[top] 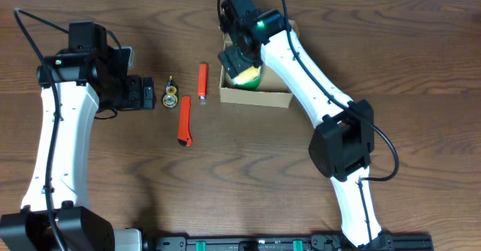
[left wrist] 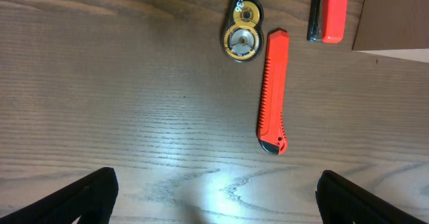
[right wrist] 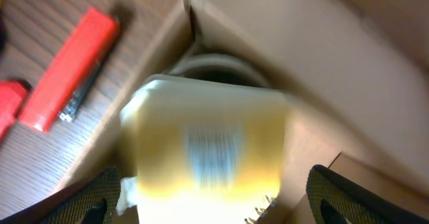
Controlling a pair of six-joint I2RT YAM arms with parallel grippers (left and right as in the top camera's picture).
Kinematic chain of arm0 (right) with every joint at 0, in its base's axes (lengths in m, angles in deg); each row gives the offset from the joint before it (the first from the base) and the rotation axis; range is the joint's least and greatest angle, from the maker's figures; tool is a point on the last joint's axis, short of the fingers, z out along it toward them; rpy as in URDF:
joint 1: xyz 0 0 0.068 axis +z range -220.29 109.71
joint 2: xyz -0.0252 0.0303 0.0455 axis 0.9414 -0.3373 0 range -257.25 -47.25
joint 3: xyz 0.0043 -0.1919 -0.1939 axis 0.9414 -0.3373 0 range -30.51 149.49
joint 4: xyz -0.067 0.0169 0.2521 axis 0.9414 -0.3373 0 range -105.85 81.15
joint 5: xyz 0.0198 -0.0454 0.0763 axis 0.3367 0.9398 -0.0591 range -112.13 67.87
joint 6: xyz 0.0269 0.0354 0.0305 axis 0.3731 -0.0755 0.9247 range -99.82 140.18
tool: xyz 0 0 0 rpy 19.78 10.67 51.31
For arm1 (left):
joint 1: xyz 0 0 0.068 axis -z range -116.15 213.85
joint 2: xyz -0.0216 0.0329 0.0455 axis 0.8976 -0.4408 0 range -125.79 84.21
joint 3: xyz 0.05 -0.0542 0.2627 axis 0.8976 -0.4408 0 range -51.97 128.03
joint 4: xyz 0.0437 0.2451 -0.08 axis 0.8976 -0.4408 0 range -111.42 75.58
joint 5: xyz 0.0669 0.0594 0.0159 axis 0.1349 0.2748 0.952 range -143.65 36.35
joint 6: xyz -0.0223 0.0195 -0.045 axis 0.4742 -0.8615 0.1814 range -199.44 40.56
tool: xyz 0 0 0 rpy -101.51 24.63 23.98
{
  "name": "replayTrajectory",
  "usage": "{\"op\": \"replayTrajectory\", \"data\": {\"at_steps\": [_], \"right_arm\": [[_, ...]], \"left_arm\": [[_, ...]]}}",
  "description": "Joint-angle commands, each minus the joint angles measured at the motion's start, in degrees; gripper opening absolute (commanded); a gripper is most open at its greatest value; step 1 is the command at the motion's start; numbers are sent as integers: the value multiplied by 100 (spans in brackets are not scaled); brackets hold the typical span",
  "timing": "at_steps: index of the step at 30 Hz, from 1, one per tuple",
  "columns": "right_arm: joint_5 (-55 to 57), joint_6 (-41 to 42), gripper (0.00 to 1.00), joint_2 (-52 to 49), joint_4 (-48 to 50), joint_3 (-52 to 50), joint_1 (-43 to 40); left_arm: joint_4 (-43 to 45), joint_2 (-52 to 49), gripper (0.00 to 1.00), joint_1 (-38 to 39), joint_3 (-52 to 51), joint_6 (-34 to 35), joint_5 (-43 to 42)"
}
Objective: Pack container
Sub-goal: 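Carry the yellow pad into the box and lower it onto the tapes, then open the right gripper and withdraw the right arm to the side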
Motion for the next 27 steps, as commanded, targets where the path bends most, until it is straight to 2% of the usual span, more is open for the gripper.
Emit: {"op": "replayTrajectory", "data": {"at_steps": [1, 5, 12, 18, 27], "right_arm": [[15, -173, 92, -2, -46, 205, 46], [15, -170, 94, -2, -44, 205, 55], [33, -168, 91, 4, -210, 385, 72], [-208, 111, 73, 4, -599, 717, 350], [153, 111, 78, 46, -1051, 1169, 925]], "left_arm": [[-31, -48, 95, 7, 125, -57, 22], [-31, -48, 95, 7, 125, -57, 22], [-31, -48, 95, 7, 125, -57, 22], [-31, -48, 95, 7, 125, -57, 22], [-31, -48, 95, 7, 125, -57, 22]]}}
